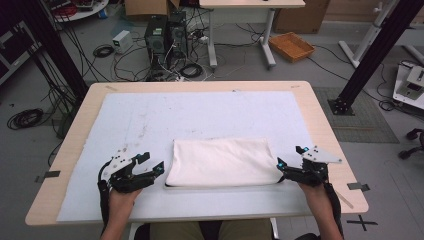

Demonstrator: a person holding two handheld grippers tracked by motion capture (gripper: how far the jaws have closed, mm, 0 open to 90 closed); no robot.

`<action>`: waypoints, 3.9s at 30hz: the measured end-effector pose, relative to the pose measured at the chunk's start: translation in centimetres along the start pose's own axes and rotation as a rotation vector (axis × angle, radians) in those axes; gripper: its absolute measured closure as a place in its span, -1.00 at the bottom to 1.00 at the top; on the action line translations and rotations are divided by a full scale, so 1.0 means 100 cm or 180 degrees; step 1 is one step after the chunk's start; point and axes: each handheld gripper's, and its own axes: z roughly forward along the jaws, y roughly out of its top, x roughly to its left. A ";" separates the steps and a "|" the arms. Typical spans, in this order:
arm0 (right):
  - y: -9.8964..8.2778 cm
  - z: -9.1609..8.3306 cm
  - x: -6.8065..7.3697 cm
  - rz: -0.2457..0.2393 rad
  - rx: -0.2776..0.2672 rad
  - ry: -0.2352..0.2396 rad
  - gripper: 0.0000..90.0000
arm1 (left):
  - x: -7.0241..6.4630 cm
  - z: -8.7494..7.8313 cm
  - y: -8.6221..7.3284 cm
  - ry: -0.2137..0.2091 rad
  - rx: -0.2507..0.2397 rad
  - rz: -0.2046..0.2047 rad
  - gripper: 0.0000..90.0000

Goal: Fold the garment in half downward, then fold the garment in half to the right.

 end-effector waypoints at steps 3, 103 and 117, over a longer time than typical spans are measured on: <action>0.002 0.005 -0.006 0.0050 0.0028 -0.0027 -0.53 | 0.010 0.004 0.003 0.0028 -0.0117 0.0116 -0.35; 0.134 0.127 0.133 -0.0769 0.0337 0.1102 -0.54 | -0.037 0.023 -0.012 0.0018 0.1273 -0.0308 0.88; 0.152 0.232 0.216 -0.1270 0.1173 0.1392 0.36 | -0.031 0.022 -0.015 -0.0100 0.1235 -0.0417 0.87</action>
